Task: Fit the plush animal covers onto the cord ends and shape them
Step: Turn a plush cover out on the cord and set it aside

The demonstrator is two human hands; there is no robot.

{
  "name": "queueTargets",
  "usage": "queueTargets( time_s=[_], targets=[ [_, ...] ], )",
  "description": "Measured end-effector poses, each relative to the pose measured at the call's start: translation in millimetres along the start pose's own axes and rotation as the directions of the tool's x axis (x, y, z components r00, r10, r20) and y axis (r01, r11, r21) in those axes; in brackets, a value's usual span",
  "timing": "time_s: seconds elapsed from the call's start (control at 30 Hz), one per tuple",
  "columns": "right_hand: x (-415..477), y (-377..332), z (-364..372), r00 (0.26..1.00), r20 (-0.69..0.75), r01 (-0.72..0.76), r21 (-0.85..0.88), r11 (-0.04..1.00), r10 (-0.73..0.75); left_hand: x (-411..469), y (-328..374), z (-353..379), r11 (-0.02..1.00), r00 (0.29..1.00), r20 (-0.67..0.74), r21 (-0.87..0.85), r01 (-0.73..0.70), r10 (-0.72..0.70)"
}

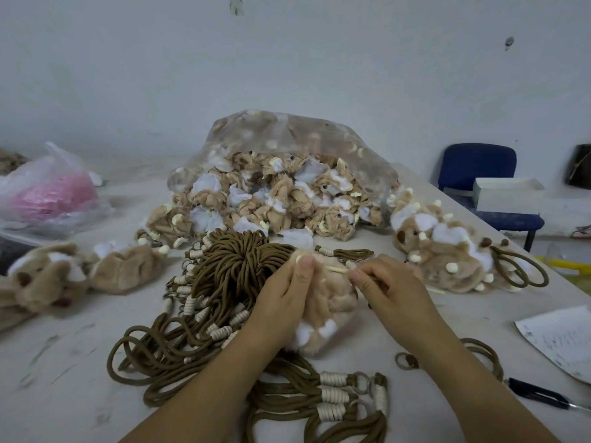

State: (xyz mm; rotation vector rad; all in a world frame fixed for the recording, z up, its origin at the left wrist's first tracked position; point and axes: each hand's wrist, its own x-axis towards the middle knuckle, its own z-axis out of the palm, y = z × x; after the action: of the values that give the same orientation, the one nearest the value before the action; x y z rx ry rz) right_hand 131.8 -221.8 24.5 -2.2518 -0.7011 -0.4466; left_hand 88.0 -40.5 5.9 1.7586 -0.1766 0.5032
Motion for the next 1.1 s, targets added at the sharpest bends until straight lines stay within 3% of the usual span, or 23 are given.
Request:
queueTargets(
  time_s=[0.17,0.33,0.53,0.73,1.1],
  targets=[
    [-2,-11,5,0.999,0.032,0.038,0.072,0.997,-0.041,-4,7,5,0.995,0.993,0.081,0.045,0.088,-0.091],
    [-3,-16,12,0.998,0.012,-0.070,0.139,0.988,0.069,2,7,12,0.968,0.996,0.085,0.249,-0.025,0.004],
    [-2,-13,11,0.996,-0.023,-0.081,0.144,0.986,0.085,-1,8,8,0.998,0.998,0.050,-0.051,-0.027,0.030],
    [-2,-5,7,0.995,-0.015,-0.097,0.066,0.993,0.098,1,0,4,0.998,0.996,-0.081,-0.048,0.028,-0.032],
    [-4,-10,15,0.986,0.071,-0.160,0.211,0.964,0.148,1,2,12,0.998,0.988,0.148,0.051,0.046,-0.053]
  ],
)
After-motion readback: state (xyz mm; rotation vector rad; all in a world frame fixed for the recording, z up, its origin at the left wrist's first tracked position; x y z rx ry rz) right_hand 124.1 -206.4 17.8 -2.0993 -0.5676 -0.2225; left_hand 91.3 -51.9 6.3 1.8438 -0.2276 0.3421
